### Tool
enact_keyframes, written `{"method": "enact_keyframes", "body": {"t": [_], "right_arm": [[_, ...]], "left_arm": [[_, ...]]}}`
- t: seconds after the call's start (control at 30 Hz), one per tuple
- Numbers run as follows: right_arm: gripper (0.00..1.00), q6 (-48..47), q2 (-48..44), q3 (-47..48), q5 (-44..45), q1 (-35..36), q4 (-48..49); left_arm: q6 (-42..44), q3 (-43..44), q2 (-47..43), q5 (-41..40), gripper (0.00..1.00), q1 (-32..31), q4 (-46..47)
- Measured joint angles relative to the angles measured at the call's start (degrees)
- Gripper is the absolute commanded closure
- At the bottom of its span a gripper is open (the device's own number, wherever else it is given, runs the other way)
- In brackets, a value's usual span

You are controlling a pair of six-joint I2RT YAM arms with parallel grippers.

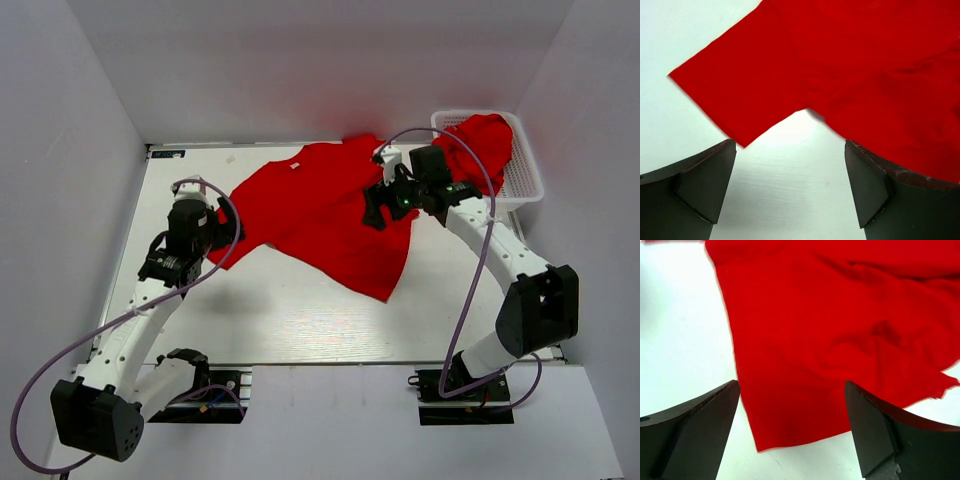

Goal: Fold and stack the t-shirts
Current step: Flatten out the tshirt

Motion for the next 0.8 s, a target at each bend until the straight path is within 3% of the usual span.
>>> {"method": "enact_keyframes", "body": {"t": [0.17,0.37,0.67,0.8], "right_arm": [[0.1,5.2,0.4,2.5,6.4,-0.1,0.5],[0.1,15.2,6.6,7.2,16.0,-1.5,0.2],[0.1,21.7,19.7,9.5,14.0,-3.6,0.2],[0.1,23.2,24.4,10.9,12.9,-3.5,0.7]], "left_arm": [[1.2,3.3,5.2,3.9,0.0,0.0,5.6],[4.5,19.3,28.7,6.4,0.0,0.6,8.9],[12.1,48.7,63.3,10.3,0.0,0.9,7.2],[13.2,55.7,71.8,10.2,0.0,0.9,5.4]]}}
